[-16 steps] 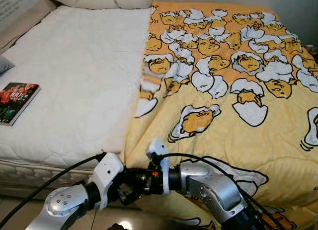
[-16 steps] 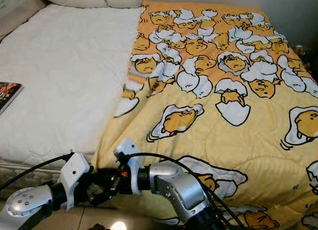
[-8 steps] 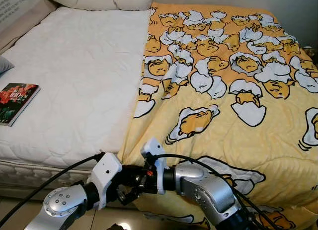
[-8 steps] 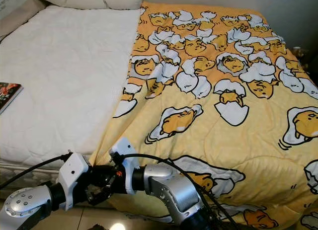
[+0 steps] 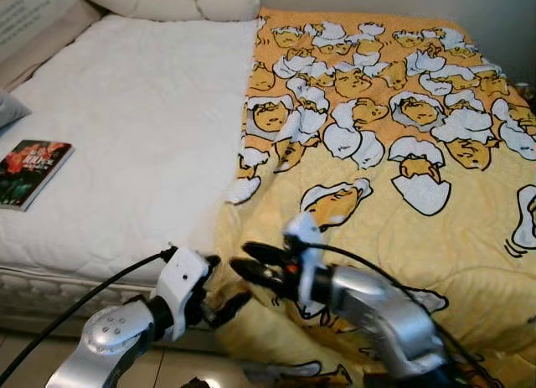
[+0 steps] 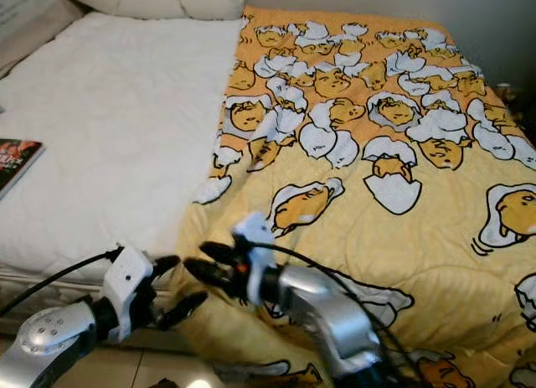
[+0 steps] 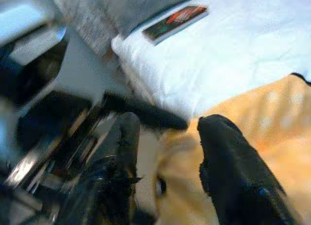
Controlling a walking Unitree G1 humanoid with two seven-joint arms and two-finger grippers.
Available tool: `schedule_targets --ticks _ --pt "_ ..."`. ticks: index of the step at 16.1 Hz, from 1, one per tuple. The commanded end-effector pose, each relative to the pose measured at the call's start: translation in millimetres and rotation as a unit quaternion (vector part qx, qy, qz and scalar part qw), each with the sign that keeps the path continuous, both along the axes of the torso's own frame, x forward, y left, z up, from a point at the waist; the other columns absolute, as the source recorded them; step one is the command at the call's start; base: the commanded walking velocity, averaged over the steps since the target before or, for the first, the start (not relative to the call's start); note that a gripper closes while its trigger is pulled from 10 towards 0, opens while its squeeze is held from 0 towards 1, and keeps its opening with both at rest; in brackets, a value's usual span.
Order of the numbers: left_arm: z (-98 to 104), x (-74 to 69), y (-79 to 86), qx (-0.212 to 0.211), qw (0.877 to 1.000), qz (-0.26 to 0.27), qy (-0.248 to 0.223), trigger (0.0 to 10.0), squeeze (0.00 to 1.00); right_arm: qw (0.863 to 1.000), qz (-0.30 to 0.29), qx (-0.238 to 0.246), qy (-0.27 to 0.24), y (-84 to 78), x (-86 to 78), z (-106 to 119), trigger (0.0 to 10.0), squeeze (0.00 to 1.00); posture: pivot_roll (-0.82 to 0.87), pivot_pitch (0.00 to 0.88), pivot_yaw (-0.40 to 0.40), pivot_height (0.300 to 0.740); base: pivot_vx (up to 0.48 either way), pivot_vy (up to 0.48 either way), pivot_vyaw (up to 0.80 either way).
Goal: Clean up the room
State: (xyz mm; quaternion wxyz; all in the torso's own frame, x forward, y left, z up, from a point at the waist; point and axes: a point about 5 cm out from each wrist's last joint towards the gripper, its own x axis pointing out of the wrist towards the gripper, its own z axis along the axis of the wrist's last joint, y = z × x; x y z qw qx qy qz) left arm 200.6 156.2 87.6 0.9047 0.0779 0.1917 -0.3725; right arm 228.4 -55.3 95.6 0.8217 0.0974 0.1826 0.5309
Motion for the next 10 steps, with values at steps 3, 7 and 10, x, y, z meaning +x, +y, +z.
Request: schedule_targets --ticks 3,7,10 --pt "-0.3 12.0 2.7 0.019 0.999 0.024 -0.015 10.0 0.64 0.999 0.004 -0.030 0.010 -13.4 -2.9 -5.0 10.0 0.00 -0.03 0.000 0.007 0.740 0.000 0.000 0.00" --pt "3.0 35.0 9.2 0.031 0.989 0.130 -0.064 10.0 0.64 0.971 -0.213 -0.111 -0.016 -55.8 24.8 -18.2 10.0 0.00 -0.03 0.000 0.002 0.740 0.000 0.000 0.00" --pt "7.1 43.7 14.0 0.009 0.972 0.220 -0.083 10.0 0.64 0.915 -0.385 -0.121 0.000 -88.1 30.6 -25.6 10.0 0.00 -0.05 0.000 0.007 0.740 0.000 0.000 0.00"
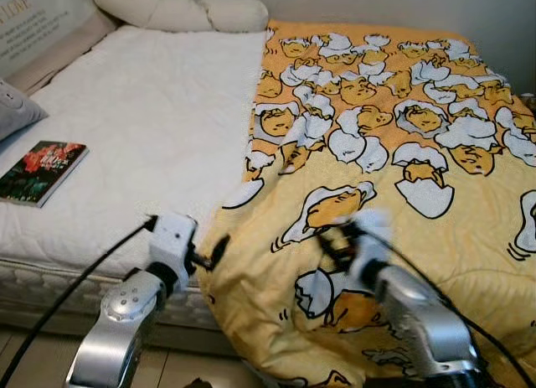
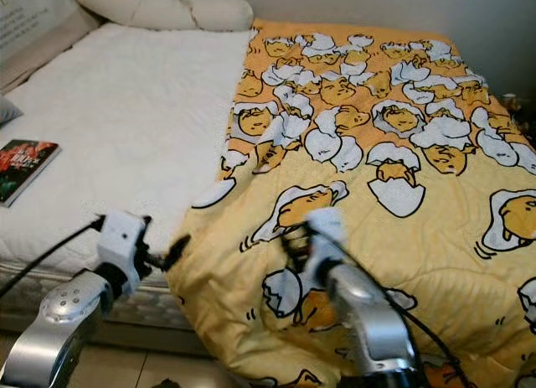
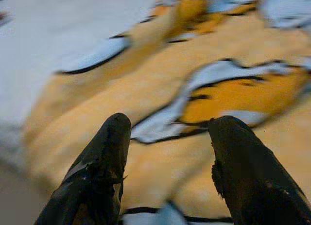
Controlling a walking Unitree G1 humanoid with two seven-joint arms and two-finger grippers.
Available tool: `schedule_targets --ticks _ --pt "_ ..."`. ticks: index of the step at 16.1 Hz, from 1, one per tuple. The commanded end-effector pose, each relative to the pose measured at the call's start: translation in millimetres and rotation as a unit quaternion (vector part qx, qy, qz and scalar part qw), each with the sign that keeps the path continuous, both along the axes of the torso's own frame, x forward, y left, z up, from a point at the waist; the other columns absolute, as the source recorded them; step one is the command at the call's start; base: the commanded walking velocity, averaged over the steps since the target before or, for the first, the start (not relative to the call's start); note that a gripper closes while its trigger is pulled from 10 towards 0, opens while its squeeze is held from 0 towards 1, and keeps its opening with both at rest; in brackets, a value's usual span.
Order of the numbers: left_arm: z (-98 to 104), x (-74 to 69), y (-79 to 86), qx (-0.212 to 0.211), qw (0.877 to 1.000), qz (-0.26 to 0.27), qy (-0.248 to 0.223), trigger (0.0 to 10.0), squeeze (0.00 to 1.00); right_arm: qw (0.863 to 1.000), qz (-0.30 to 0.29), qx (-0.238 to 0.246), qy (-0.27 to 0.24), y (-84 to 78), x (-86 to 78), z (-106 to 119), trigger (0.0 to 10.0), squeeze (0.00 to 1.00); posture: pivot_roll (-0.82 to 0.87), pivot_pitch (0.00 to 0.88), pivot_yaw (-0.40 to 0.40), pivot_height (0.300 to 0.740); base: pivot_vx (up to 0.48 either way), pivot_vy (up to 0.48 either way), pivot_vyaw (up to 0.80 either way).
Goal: Clean up the room
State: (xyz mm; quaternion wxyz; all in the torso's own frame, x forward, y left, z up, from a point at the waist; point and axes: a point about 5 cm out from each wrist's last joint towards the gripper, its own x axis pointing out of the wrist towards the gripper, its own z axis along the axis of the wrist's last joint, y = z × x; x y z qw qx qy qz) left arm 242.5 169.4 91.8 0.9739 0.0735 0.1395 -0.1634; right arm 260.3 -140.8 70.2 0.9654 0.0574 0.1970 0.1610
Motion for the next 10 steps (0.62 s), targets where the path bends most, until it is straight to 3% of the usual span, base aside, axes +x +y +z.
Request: schedule_targets --ticks 1,5,10 --pt "2.5 2.5 0.0 -0.005 1.000 0.017 -0.009 10.0 0.64 1.000 -0.031 0.005 -0.002 -4.5 -3.3 -1.6 10.0 0.00 -0.05 0.000 0.011 0.740 0.000 0.000 0.00" --pt "1.4 7.6 -7.6 -0.018 0.999 0.037 -0.019 10.0 0.63 0.998 -0.055 -0.010 -0.007 -4.4 -8.0 -5.2 10.0 0.00 -0.07 0.000 0.019 0.740 -0.283 0.000 0.00" --pt "1.9 9.8 -6.1 -0.017 0.998 0.057 -0.028 10.0 0.61 0.994 -0.097 -0.047 -0.020 -17.1 -11.0 -5.1 10.0 0.00 -0.07 0.000 0.016 0.740 0.000 0.000 0.00"
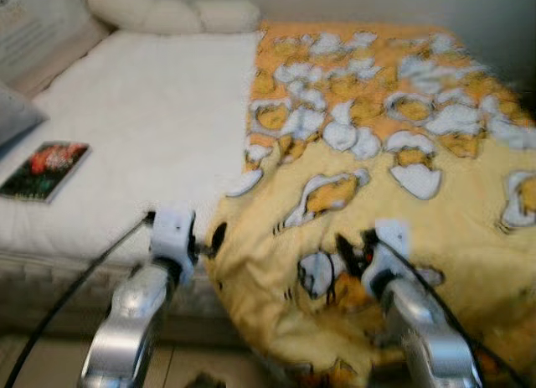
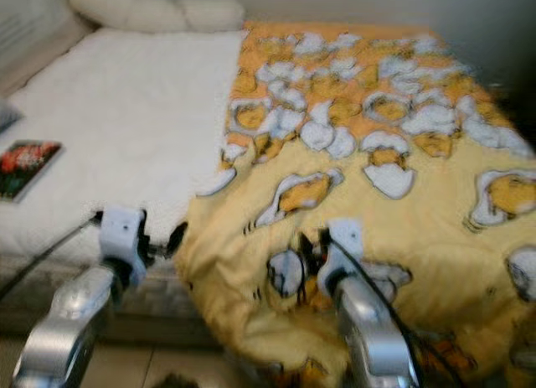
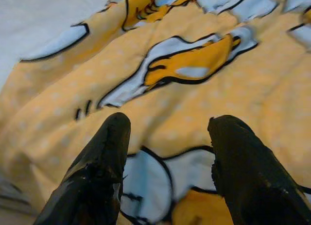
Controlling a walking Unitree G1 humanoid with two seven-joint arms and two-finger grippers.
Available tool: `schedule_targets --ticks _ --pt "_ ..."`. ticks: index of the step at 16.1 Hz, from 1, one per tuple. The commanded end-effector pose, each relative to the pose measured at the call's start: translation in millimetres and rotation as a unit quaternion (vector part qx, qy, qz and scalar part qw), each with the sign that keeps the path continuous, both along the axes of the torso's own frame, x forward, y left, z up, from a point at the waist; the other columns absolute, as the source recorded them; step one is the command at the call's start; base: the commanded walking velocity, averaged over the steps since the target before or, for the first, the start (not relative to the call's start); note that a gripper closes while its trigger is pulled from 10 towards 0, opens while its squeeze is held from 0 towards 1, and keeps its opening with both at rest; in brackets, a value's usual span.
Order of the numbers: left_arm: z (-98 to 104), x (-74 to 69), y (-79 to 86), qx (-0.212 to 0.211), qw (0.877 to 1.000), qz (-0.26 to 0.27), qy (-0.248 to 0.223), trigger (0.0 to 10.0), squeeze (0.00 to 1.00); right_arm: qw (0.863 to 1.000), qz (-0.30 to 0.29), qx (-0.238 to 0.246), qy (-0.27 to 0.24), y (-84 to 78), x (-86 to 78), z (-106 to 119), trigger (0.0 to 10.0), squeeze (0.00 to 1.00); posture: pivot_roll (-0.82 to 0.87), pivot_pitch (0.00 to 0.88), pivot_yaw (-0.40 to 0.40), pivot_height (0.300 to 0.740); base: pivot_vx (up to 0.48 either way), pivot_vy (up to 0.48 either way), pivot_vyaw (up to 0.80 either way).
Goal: Clean up the room
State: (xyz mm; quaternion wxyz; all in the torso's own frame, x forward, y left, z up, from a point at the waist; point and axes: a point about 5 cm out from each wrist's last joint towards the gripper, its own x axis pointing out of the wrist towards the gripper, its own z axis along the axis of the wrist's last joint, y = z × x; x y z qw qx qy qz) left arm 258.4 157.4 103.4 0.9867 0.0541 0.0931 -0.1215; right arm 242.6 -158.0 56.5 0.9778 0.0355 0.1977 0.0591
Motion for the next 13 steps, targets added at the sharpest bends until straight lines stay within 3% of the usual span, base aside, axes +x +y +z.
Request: schedule_targets --ticks 1,8,13 --pt "-9.7 -6.0 6.2 0.002 1.000 0.015 0.019 10.0 0.60 1.000 -0.002 -0.010 -0.020 -0.5 6.1 8.6 10.0 0.00 -0.07 0.000 0.016 0.740 0.000 0.000 0.00" --pt "-11.1 -9.6 10.7 0.013 1.000 0.010 0.022 10.0 0.58 0.999 -0.030 -0.023 -0.014 -4.8 -5.6 4.8 10.0 0.00 -0.07 0.000 0.017 0.740 0.000 0.000 0.00" --pt "-15.0 -12.5 10.5 0.016 1.000 0.006 0.025 10.0 0.58 0.997 -0.021 -0.065 -0.022 -5.9 -11.3 3.2 10.0 0.00 -0.07 0.000 0.012 0.740 0.000 0.000 0.00"
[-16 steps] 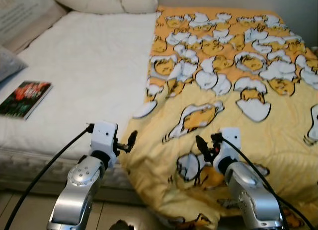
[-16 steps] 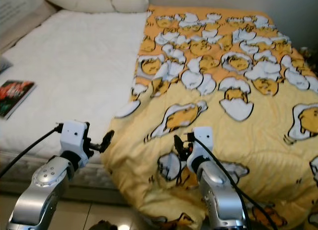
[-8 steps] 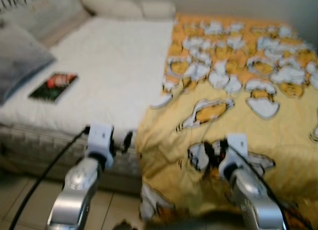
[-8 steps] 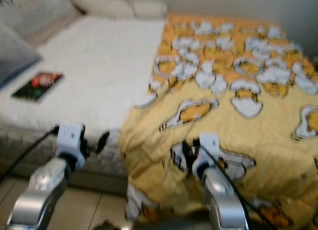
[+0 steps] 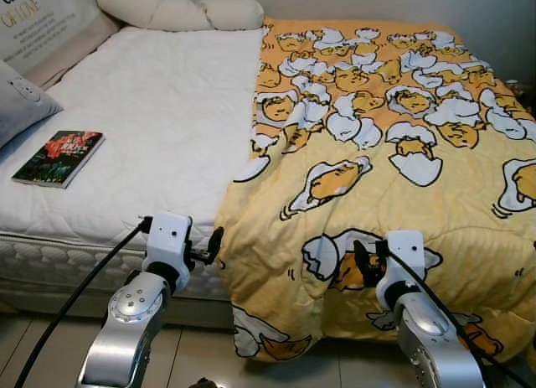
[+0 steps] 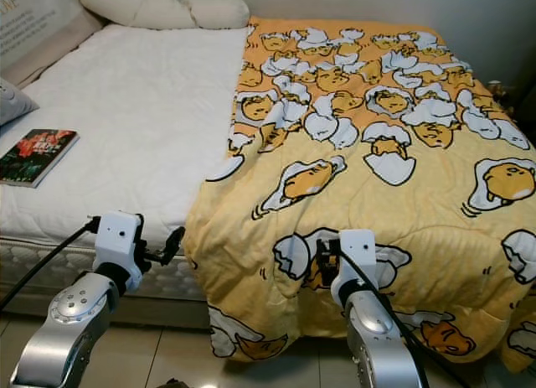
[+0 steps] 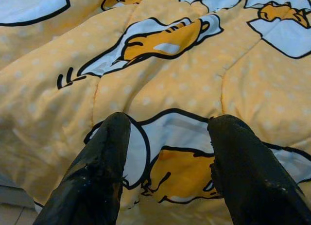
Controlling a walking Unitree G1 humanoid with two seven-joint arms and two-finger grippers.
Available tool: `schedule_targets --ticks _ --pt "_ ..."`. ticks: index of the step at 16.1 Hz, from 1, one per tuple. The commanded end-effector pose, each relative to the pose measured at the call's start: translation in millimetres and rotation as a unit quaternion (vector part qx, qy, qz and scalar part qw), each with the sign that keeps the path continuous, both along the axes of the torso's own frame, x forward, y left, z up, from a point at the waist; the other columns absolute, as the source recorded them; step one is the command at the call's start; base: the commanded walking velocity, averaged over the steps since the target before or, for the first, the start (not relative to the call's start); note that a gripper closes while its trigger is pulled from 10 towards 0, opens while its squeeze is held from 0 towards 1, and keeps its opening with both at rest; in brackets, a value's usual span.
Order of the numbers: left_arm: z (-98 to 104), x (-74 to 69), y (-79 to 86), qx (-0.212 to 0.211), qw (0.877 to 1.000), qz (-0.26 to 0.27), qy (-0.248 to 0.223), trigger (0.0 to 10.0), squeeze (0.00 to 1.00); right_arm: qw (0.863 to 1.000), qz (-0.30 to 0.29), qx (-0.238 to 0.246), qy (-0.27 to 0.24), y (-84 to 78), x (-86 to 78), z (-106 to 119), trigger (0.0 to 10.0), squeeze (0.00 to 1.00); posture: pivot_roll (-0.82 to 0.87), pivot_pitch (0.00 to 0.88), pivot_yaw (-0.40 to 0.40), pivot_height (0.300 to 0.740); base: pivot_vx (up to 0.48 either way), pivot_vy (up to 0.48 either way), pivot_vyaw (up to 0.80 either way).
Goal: Clean up the room
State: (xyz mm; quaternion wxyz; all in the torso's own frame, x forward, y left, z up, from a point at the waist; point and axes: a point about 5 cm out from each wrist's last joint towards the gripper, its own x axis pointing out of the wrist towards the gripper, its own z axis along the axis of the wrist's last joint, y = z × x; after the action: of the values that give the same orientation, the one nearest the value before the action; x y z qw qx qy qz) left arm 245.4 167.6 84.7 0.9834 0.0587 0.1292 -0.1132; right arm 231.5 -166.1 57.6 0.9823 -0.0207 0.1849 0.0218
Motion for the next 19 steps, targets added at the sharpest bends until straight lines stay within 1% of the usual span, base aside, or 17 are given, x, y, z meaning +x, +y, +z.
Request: schedule_targets --ticks 1,3,4,7,8,9,11,13,14,16,17,19 --pt "5.1 3.1 0.0 0.008 1.000 0.000 -0.017 10.0 0.58 1.000 0.010 0.001 -0.007 2.8 0.4 1.9 10.0 0.00 -0.07 0.000 0.010 0.740 0.000 0.000 0.00" --pt "5.9 5.0 0.2 0.006 1.000 0.002 -0.019 10.0 0.57 1.000 0.012 0.011 -0.008 3.3 1.6 1.9 10.0 0.00 -0.06 0.000 0.009 0.740 0.000 0.000 0.00" --pt "7.1 8.0 -0.4 0.008 1.000 0.000 -0.021 10.0 0.56 1.000 0.017 0.009 -0.013 3.6 5.5 3.2 10.0 0.00 -0.06 0.000 0.009 0.740 0.000 0.000 0.00" --pt "7.7 8.1 -1.7 0.005 1.000 -0.002 -0.024 10.0 0.55 1.000 0.020 0.010 -0.020 4.1 8.5 4.9 10.0 0.00 -0.06 0.000 0.008 0.740 0.000 0.000 0.00" --pt "7.8 6.7 -2.4 0.004 1.000 0.002 -0.028 10.0 0.48 0.999 -0.002 0.042 -0.017 1.9 7.6 4.8 10.0 0.00 -0.06 0.000 0.008 0.740 0.000 0.000 -0.76" --pt "9.1 5.7 -2.3 -0.002 0.999 0.008 -0.035 10.0 0.44 0.999 -0.011 0.037 -0.021 -0.9 6.8 4.8 10.0 0.00 -0.05 0.000 0.003 0.740 0.000 0.000 -0.76" --pt "11.3 3.5 -2.6 0.006 0.998 0.008 -0.055 10.0 0.44 0.999 -0.024 0.032 -0.026 -4.2 3.3 3.7 10.0 0.00 -0.05 0.000 -0.003 0.740 0.000 0.000 -0.76" --pt "10.1 3.0 -1.9 0.002 0.998 0.017 -0.053 10.0 0.43 0.999 -0.013 0.031 -0.033 -0.9 2.7 5.1 10.0 0.00 -0.05 0.000 -0.006 0.740 0.000 0.000 -0.76" --pt "9.6 2.3 0.3 0.004 0.998 0.031 -0.055 10.0 0.43 0.998 0.012 0.032 -0.049 4.8 4.1 9.7 10.0 0.00 -0.05 0.000 -0.006 0.740 0.000 0.000 -0.76" --pt "9.3 -0.9 8.6 0.014 0.995 0.066 -0.068 10.0 0.42 0.997 0.031 0.035 -0.060 9.3 6.4 12.4 10.0 0.00 -0.05 0.000 -0.008 0.740 0.000 0.000 0.00" --pt "8.8 -2.5 12.1 0.014 0.994 0.079 -0.070 10.0 0.42 0.997 0.031 0.036 -0.061 9.3 6.7 11.9 10.0 0.00 -0.05 0.000 -0.008 0.740 0.000 0.000 0.00" --pt "9.6 -3.4 13.5 0.021 0.994 0.079 -0.074 10.0 0.42 0.997 0.034 0.041 -0.062 10.9 8.9 11.5 10.0 0.00 -0.04 0.000 -0.013 0.740 0.000 0.000 0.00"
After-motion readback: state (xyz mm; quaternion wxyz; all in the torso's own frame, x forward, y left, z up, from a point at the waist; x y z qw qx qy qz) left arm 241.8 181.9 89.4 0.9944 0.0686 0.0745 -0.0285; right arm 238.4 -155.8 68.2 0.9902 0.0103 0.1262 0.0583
